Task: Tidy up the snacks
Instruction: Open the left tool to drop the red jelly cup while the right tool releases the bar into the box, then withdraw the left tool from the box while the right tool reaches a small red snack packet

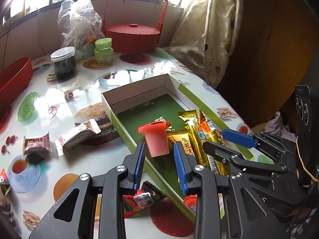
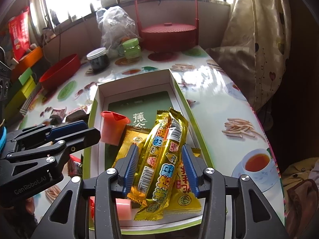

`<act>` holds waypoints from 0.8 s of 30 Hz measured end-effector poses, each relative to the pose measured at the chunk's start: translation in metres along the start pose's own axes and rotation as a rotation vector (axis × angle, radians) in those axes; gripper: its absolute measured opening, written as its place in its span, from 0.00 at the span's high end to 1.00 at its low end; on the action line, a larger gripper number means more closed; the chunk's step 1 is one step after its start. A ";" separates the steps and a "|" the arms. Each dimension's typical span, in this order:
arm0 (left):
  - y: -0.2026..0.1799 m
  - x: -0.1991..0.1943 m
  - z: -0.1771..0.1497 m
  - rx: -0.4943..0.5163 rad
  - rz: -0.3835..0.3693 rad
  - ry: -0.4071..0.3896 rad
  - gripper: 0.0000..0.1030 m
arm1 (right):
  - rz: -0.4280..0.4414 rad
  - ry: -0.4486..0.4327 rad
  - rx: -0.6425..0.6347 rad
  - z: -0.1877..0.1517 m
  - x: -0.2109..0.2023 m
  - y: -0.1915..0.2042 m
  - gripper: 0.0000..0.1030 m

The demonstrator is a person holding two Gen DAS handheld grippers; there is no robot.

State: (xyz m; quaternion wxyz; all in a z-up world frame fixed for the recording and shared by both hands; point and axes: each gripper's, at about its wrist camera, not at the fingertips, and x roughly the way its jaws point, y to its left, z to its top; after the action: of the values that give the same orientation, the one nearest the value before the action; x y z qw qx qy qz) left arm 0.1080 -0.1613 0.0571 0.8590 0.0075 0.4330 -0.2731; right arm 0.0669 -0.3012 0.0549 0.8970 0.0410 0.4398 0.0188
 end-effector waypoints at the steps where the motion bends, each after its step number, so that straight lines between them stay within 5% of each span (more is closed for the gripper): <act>1: 0.000 -0.002 0.000 0.000 -0.001 -0.003 0.70 | -0.002 -0.002 -0.001 0.000 -0.001 0.001 0.56; 8: 0.011 -0.021 -0.008 -0.027 0.009 -0.036 0.70 | -0.010 -0.022 -0.018 0.001 -0.009 0.013 0.56; 11: 0.019 -0.028 -0.012 -0.051 0.016 -0.042 0.60 | 0.000 -0.034 -0.022 0.001 -0.013 0.020 0.56; 24: 0.061 -0.061 -0.033 -0.147 0.082 -0.086 0.60 | 0.053 -0.048 -0.096 -0.003 -0.018 0.058 0.56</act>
State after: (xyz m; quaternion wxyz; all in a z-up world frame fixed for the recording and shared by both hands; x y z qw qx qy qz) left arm 0.0840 -0.0737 0.0685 0.8856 -0.0497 0.4138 -0.2050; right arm 0.0536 -0.2442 0.0726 0.9074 0.0098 0.4154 0.0627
